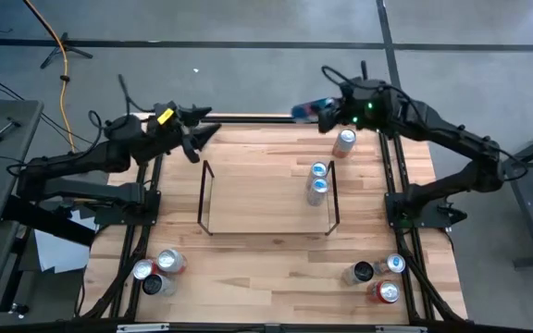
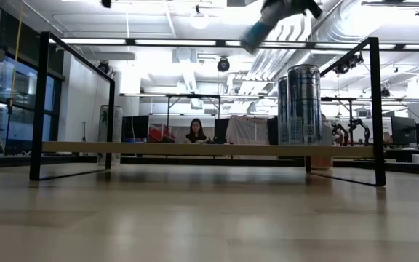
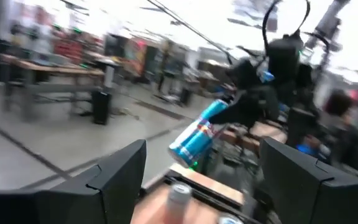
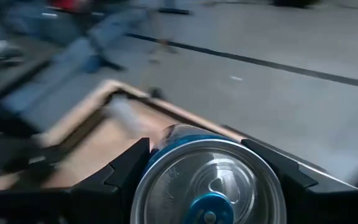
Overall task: Place canned beverage on shelf
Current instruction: Put the blue soda can aligned with the other blue soda can on the shelf
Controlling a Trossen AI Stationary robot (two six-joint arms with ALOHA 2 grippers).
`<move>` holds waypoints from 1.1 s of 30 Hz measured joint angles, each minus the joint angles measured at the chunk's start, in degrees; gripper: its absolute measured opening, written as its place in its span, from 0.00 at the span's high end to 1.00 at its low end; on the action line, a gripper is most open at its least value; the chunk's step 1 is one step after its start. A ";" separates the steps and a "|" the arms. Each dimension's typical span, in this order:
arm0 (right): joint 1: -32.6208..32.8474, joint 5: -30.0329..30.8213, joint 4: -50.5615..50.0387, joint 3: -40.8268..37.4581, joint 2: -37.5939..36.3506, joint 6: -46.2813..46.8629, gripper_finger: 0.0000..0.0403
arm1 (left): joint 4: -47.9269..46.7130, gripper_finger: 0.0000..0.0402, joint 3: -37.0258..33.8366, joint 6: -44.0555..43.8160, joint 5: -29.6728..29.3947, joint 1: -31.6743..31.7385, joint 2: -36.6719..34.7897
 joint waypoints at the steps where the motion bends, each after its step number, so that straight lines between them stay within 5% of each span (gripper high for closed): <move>1: 1.56 -0.32 1.18 0.00 0.00 -0.17 0.47 | -1.23 0.32 1.32 0.42 1.86 0.00 1.28; 7: 9.11 -0.58 3.11 0.00 0.00 -1.55 0.47 | -19.82 0.29 14.51 4.81 12.51 -0.02 11.09; 13: 14.05 -1.51 4.04 0.00 2.59 -3.36 0.47 | -40.74 0.24 29.33 9.66 16.84 -0.02 21.54; 18: 16.47 -4.68 6.16 0.00 7.51 -6.46 0.47 | -42.18 0.23 33.97 12.93 23.00 -0.51 26.96; 33: 17.87 -11.11 9.93 1.29 10.52 -10.81 0.47 | -43.54 0.23 33.43 12.58 32.01 -0.48 35.14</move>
